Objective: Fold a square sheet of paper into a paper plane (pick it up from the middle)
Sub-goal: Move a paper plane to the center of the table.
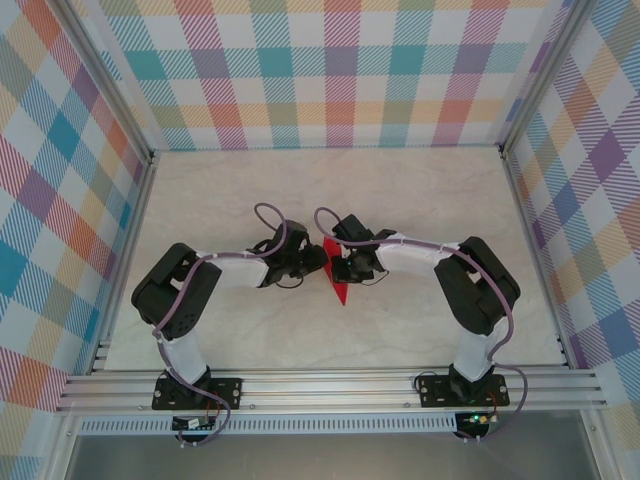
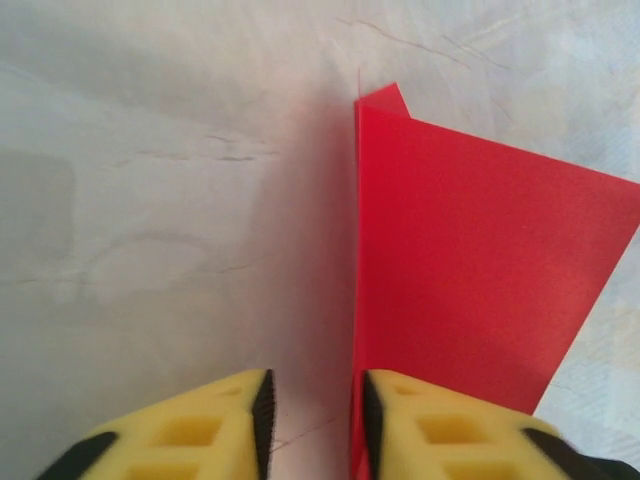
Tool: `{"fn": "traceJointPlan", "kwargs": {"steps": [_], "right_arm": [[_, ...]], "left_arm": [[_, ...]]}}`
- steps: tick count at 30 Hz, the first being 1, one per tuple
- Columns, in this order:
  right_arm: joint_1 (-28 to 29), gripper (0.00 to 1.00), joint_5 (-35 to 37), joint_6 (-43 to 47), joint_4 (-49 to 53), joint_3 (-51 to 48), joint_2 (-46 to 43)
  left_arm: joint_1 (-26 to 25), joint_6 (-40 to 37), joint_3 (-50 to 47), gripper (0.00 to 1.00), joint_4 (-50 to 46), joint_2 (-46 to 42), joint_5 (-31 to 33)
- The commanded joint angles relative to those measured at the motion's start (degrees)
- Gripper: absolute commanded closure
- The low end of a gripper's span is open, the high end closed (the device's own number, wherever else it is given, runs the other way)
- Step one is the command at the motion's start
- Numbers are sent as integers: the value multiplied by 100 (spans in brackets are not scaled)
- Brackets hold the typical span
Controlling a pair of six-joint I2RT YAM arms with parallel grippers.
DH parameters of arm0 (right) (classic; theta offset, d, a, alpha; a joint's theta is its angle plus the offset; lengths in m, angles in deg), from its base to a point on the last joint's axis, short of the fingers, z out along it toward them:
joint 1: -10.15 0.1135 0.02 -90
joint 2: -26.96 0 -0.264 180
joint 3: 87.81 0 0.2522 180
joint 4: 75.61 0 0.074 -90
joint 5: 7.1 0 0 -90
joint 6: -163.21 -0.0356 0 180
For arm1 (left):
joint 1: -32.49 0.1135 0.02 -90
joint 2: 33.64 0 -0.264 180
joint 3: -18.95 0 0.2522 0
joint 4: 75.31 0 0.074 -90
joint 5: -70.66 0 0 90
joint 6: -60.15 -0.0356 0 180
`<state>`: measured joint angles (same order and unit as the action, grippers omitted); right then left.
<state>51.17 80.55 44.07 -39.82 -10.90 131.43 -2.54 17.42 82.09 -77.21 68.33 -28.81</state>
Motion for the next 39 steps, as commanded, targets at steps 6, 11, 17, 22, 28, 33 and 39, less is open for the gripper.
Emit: {"fn": "traceJointPlan", "kwargs": {"steps": [6,11,17,22,28,33,39], "right_arm": [[56,91,1290,-3,1062,928,148],[4,90,2030,130,1527,1846,763],[-101,87,2136,354,1641,2830,1579],[-129,86,2086,469,1798,3408,2065],[-138,84,1951,413,1837,3512,2292],[-131,84,1753,418,1821,3527,2404],[-137,83,1606,348,1957,3660,2577]], "left_arm": [[198,163,-171,50,-1466,-957,1476],[207,230,-196,42,-2076,-1281,1986],[207,252,-320,34,-2340,-1568,2238],[207,256,-368,31,-2425,-1671,2314],[207,248,-369,30,-2458,-1652,2302],[207,240,-361,29,-2460,-1645,2293],[207,246,-348,29,-2521,-1671,2304]]}}
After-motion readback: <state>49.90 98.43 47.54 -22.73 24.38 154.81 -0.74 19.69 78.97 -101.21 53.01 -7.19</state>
